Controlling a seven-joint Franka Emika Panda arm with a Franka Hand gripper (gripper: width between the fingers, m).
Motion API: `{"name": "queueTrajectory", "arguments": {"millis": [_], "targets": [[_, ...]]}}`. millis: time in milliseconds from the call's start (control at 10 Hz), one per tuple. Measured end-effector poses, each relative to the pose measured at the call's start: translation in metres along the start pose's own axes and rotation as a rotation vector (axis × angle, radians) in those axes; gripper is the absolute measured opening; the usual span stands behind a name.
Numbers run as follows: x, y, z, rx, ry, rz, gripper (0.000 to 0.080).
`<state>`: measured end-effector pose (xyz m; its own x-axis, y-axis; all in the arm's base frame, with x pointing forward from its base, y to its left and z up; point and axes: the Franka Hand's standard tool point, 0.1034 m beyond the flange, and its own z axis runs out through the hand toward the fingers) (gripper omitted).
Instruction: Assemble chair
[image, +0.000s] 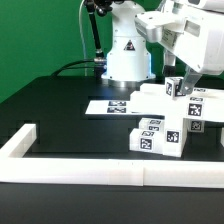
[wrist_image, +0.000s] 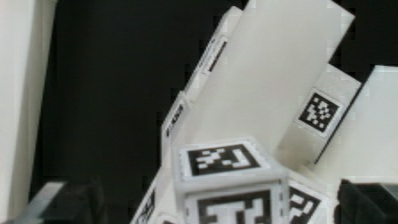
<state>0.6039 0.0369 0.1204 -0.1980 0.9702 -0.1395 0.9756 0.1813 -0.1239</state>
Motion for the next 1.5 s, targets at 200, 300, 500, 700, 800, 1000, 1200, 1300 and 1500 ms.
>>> {"name": "queueTrajectory", "arguments": {"millis": [200,300,500,700,800,1000,1200,1300,1500], "targets": [[-0.001,0.0,0.0,0.0,0.0,0.001,0.0438],[-0.001,0.0,0.0,0.001,0.0,0.002,0.0438],[-0.002,0.0,0.0,0.001,0.0,0.007,0.0286],[-0.004,-0.001,0.0,0.002,-0.001,0.039,0.0286],[-0.01,-0.002,0.001,0.008,-0.003,0.078,0.0286],[-0.014,-0.004,0.001,0.02,-0.006,0.298,0.0286],[-0.015,-0.006,0.002,0.03,-0.01,0.437,0.0288],[-0.015,-0.006,0.002,0.029,-0.011,0.518,0.0288],[-0.013,-0.006,0.001,0.029,-0.009,0.691,0.0288]]}}
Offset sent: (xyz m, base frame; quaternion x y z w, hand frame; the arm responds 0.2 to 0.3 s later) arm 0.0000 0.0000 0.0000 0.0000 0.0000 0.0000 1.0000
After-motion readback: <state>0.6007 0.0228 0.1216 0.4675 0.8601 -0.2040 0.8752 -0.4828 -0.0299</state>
